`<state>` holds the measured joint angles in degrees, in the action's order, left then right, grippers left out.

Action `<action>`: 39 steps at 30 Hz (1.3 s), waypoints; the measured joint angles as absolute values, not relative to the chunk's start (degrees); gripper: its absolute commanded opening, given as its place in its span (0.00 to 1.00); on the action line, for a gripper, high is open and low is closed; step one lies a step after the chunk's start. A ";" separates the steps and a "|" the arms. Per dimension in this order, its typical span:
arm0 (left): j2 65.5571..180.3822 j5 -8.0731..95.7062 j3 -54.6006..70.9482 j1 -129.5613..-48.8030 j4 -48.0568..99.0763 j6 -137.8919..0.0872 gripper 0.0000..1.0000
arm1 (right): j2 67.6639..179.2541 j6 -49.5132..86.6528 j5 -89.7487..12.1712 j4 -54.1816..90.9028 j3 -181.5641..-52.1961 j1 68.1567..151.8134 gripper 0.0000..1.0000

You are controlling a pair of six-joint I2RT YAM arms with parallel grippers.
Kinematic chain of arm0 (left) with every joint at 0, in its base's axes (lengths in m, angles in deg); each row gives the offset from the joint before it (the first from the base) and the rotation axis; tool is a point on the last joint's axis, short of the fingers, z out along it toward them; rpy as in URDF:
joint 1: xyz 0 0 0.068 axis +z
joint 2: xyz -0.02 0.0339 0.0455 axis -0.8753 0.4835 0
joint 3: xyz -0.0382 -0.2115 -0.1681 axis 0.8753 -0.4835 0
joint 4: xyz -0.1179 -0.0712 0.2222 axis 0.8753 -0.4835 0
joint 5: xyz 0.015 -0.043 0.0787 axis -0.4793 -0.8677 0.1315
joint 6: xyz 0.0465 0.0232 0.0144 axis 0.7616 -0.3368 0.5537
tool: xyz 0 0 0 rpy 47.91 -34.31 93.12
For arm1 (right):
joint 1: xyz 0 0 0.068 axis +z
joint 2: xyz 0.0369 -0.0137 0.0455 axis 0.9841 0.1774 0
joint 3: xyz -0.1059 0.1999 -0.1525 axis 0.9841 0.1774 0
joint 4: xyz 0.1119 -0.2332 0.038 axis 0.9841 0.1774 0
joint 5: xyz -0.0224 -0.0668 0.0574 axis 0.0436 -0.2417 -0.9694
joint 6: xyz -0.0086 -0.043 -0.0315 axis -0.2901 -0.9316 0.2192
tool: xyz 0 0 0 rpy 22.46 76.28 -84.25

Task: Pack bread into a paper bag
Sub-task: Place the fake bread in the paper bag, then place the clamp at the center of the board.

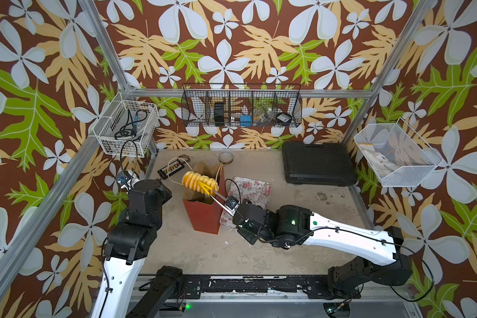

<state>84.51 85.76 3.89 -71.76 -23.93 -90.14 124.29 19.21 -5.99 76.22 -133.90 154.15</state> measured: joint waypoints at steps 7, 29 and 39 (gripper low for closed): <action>84.53 85.78 3.62 -72.15 -23.77 -90.07 0.58 | 124.68 19.21 -10.60 79.10 -137.58 153.34 0.44; 85.67 83.99 1.77 -72.55 -22.31 -90.42 0.58 | 114.93 22.00 9.44 84.92 -148.18 153.41 0.44; 87.20 80.38 0.52 -72.55 -21.26 -91.91 0.58 | 99.26 37.28 7.08 80.06 -109.05 147.05 0.44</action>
<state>87.20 80.38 0.52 -72.55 -21.26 -91.91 99.26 37.28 7.08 80.06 -109.05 147.05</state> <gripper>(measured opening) 0.583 0.436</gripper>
